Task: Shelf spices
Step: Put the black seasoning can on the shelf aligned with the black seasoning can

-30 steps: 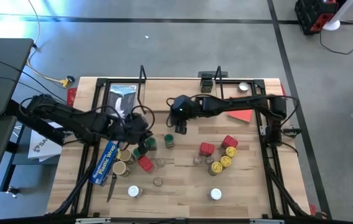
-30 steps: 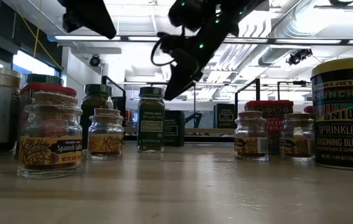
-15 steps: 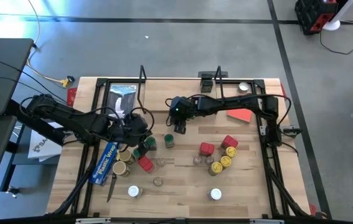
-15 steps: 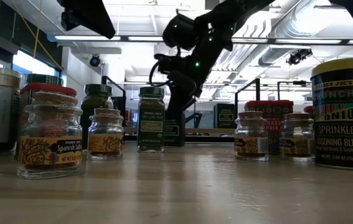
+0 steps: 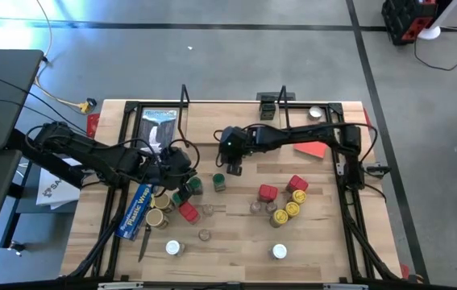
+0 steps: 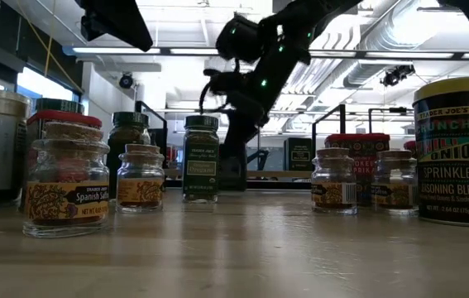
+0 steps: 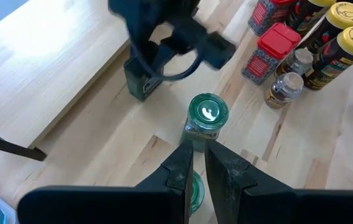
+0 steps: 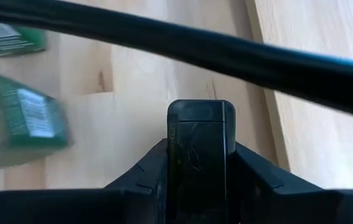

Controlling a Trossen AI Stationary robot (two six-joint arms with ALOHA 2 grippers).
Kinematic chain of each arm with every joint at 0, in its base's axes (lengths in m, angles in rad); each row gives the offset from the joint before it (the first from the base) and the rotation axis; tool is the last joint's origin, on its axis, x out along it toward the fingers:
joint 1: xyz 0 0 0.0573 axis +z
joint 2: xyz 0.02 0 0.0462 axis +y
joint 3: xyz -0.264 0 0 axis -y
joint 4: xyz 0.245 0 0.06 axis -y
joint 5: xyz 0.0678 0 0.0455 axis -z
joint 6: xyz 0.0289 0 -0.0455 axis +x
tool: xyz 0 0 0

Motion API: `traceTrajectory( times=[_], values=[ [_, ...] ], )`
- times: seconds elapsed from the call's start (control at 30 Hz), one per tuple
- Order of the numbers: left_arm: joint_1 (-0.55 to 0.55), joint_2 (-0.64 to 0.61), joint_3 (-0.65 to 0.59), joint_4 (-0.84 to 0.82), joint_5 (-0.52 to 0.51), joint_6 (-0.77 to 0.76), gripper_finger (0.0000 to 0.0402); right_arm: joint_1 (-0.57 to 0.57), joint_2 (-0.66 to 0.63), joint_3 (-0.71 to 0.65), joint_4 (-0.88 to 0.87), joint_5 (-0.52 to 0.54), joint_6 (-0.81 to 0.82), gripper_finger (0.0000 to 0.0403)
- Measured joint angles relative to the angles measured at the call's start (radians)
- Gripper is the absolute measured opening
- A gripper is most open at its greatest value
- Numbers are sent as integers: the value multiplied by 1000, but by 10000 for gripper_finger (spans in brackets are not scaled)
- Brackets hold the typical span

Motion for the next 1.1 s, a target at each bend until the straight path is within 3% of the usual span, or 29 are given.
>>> traceTrajectory(
  times=[0.23, 0.43, 0.73, 1.1],
  values=[
    [0, 0, 0, -2, 1, 0, 37, -19, -187, 0, -162, 4, -94, 117],
    [0, 0, 0, -1, -2, 0, 37, -150, -311, 1, -338, -15, -245, 117],
    [0, 0, 0, 1, -16, -1, 37, -383, -252, -1, -416, -150, -369, 117],
    [-1, 0, 0, 0, -15, -17, 37, -424, -197, 0, -414, -178, -436, 123]
  ],
)
